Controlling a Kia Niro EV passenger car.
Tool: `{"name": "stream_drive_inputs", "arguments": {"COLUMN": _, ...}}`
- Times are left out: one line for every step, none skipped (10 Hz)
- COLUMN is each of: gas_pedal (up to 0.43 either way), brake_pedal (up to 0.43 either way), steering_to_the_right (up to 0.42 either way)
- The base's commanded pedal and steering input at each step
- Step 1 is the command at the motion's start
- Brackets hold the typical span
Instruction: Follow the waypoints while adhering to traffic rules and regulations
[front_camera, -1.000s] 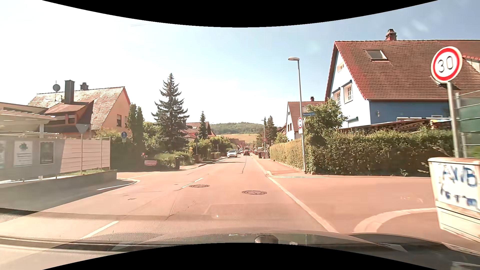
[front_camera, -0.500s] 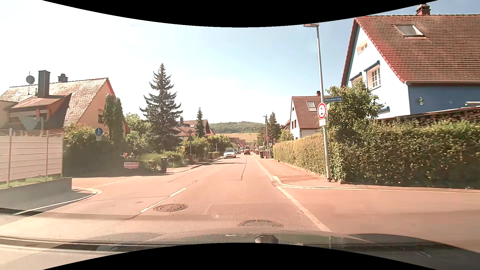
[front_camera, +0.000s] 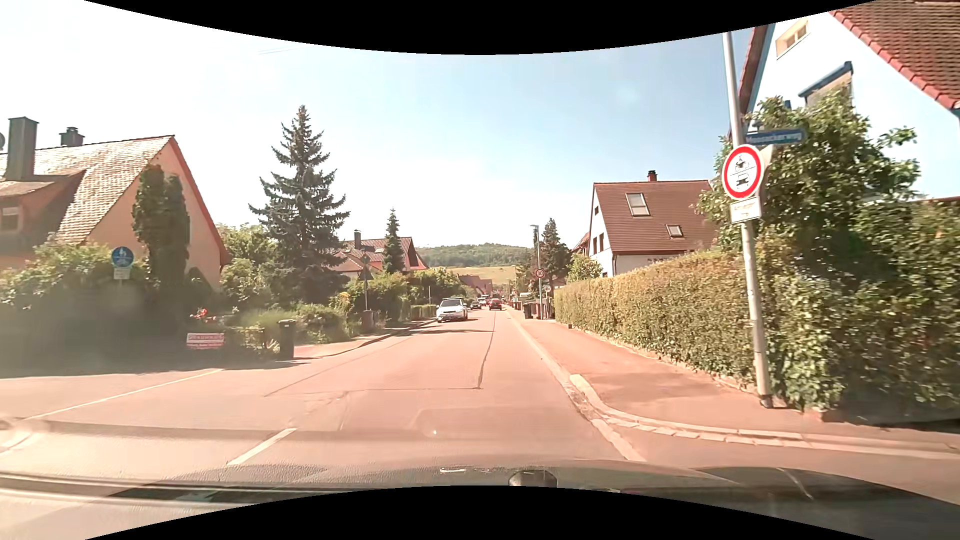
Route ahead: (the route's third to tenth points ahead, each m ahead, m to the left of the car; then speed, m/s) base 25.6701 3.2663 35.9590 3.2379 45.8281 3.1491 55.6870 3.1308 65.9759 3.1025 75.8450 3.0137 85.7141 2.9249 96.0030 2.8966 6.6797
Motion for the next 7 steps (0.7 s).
{"name": "stream_drive_inputs", "arguments": {"gas_pedal": 0.047, "brake_pedal": 0.0, "steering_to_the_right": -0.005}}
{"name": "stream_drive_inputs", "arguments": {"gas_pedal": 0.047, "brake_pedal": 0.0, "steering_to_the_right": -0.005}}
{"name": "stream_drive_inputs", "arguments": {"gas_pedal": 0.047, "brake_pedal": 0.0, "steering_to_the_right": -0.005}}
{"name": "stream_drive_inputs", "arguments": {"gas_pedal": 0.047, "brake_pedal": 0.0, "steering_to_the_right": -0.004}}
{"name": "stream_drive_inputs", "arguments": {"gas_pedal": 0.047, "brake_pedal": 0.0, "steering_to_the_right": -0.004}}
{"name": "stream_drive_inputs", "arguments": {"gas_pedal": 0.047, "brake_pedal": 0.0, "steering_to_the_right": -0.004}}
{"name": "stream_drive_inputs", "arguments": {"gas_pedal": 0.047, "brake_pedal": 0.0, "steering_to_the_right": -0.004}}
